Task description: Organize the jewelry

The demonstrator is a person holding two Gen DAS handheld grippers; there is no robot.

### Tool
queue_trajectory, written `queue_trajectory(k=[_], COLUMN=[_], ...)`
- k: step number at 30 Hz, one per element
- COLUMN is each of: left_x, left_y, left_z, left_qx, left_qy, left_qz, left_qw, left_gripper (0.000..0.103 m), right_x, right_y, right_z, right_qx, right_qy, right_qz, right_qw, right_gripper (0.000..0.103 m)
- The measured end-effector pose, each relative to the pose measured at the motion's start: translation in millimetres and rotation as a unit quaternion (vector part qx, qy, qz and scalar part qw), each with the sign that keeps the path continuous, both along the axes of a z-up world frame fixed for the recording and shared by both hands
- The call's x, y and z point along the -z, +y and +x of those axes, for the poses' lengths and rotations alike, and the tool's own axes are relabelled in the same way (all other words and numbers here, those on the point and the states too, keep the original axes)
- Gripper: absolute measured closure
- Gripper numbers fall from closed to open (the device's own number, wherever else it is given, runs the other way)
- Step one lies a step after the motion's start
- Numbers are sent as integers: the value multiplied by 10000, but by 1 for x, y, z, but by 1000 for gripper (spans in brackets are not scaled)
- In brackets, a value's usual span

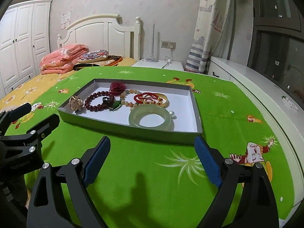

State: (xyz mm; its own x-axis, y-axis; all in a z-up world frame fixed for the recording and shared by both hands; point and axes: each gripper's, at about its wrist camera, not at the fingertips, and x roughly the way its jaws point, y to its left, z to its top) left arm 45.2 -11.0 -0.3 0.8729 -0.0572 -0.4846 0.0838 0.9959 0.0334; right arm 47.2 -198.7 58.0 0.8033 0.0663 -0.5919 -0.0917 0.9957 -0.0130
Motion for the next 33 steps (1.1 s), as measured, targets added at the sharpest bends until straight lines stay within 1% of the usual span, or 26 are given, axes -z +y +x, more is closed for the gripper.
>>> queue_trajectory(k=[7, 20, 33], left_x=[2, 8, 8], left_y=[-2, 4, 7], left_z=[0, -1, -3], left_qx=[1, -80, -125], left_qy=[53, 70, 57], left_qz=[-7, -38, -36], left_qw=[10000, 9999, 9999], left_gripper=[5, 5, 5], right_x=[1, 1, 3], right_y=[-6, 0, 4], right_z=[-2, -3, -2], right_qx=[43, -16, -66], right_qy=[13, 14, 13], right_qz=[24, -5, -22], right_qw=[10000, 10000, 10000], right_gripper=[19, 19, 19])
